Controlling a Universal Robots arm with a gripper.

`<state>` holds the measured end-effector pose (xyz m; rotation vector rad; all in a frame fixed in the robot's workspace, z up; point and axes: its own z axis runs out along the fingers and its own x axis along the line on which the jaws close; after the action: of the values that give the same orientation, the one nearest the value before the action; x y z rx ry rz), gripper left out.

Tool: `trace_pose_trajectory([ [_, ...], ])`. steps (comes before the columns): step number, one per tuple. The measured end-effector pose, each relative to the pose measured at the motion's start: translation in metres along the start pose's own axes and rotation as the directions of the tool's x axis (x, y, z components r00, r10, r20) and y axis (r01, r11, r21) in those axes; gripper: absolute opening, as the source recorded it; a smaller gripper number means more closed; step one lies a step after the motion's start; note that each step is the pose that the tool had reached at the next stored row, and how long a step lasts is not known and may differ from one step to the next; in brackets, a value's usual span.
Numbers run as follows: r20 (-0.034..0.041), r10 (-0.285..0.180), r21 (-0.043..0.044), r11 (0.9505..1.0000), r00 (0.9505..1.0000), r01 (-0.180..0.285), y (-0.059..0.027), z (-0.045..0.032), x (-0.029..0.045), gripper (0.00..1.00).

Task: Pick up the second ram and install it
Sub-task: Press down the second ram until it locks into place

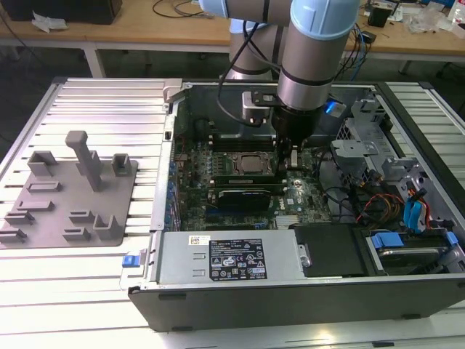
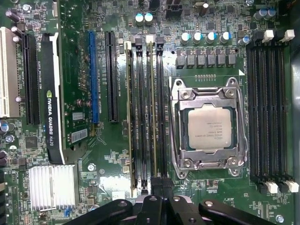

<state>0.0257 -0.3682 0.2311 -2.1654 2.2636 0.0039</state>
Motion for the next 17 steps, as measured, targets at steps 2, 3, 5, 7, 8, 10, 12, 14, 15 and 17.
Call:
trace_pose_trajectory([
  [2,-0.0001,0.000,-0.0001,1.0000,1.0000,0.000,0.0000,0.0006,0.0000,0.08],
  [3,-0.0001,0.000,-0.0001,1.0000,1.0000,0.000,0.0000,0.0006,0.0000,0.08],
  [5,0.0000,0.000,0.0000,1.0000,1.0000,0.000,0.0000,0.0009,0.0000,0.08],
  [7,-0.0002,0.000,0.0000,1.0000,1.0000,0.000,0.0000,0.0015,0.0000,0.08],
  [8,-0.0002,0.000,0.0000,1.0000,1.0000,0.000,0.0000,0.0015,0.0000,0.08],
  [10,0.0001,0.000,0.0000,1.0000,1.0000,0.000,0.0000,0.0015,0.0000,0.08],
  [12,0.0001,0.000,0.0000,1.0000,1.0000,0.000,0.0000,-0.0053,-0.0001,0.08],
  [14,0.0002,0.000,0.0001,1.0000,1.0000,0.000,0.0000,-0.0094,-0.0001,0.08],
  [15,-0.0001,0.000,0.0001,1.0000,1.0000,0.000,-0.0001,-0.0153,-0.0002,0.08],
  [17,0.0003,0.000,0.0001,1.0000,1.0000,0.000,-0.0001,-0.0155,-0.0002,0.08],
])
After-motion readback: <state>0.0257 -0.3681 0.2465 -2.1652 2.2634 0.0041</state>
